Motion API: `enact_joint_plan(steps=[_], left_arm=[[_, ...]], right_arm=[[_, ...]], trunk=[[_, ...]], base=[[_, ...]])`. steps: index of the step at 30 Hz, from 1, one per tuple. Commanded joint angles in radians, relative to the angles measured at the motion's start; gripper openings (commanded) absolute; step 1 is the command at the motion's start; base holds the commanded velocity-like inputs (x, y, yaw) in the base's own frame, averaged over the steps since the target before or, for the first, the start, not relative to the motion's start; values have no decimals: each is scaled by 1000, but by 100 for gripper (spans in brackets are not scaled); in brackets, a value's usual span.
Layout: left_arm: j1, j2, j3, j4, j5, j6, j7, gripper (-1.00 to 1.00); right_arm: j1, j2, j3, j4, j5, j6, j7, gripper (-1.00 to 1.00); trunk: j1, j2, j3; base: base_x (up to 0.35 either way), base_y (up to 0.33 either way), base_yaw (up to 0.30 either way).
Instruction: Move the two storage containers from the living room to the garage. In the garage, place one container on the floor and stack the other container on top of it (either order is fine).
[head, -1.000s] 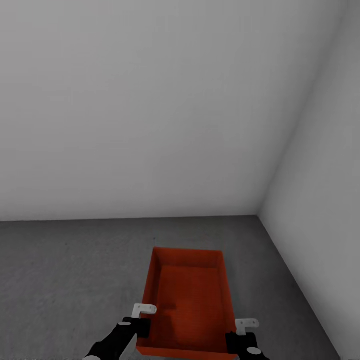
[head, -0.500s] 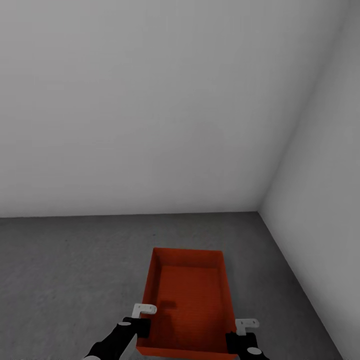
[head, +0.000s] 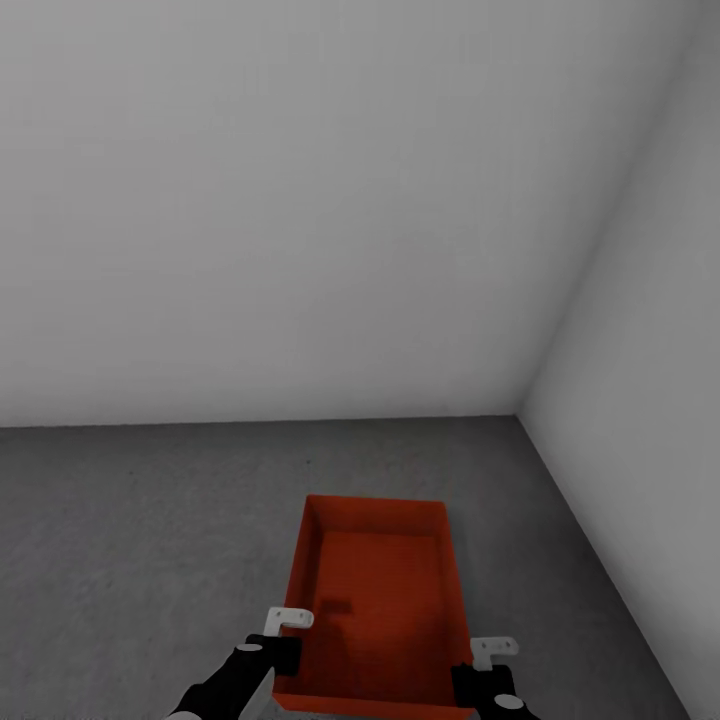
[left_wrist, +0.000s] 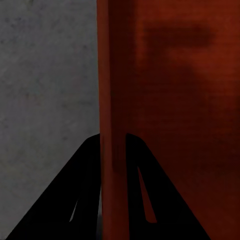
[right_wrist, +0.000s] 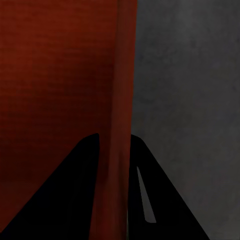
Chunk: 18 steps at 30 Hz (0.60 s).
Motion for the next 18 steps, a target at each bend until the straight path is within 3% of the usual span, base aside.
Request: enact_joint_plan(steps=[1,18], left_arm=[[0,0,-12,0,0,6,8,-100],[0,0,-13,1,0,5,8,-100]], right_arm=[[-1,-1,-4,1,-4,-7,-15,-100],[-1,-1,-4,1,-4,-7,-16,-100]], trunk=[[0,0,-2],[0,0,-30]], base=[[0,0,0],[0,0,0]])
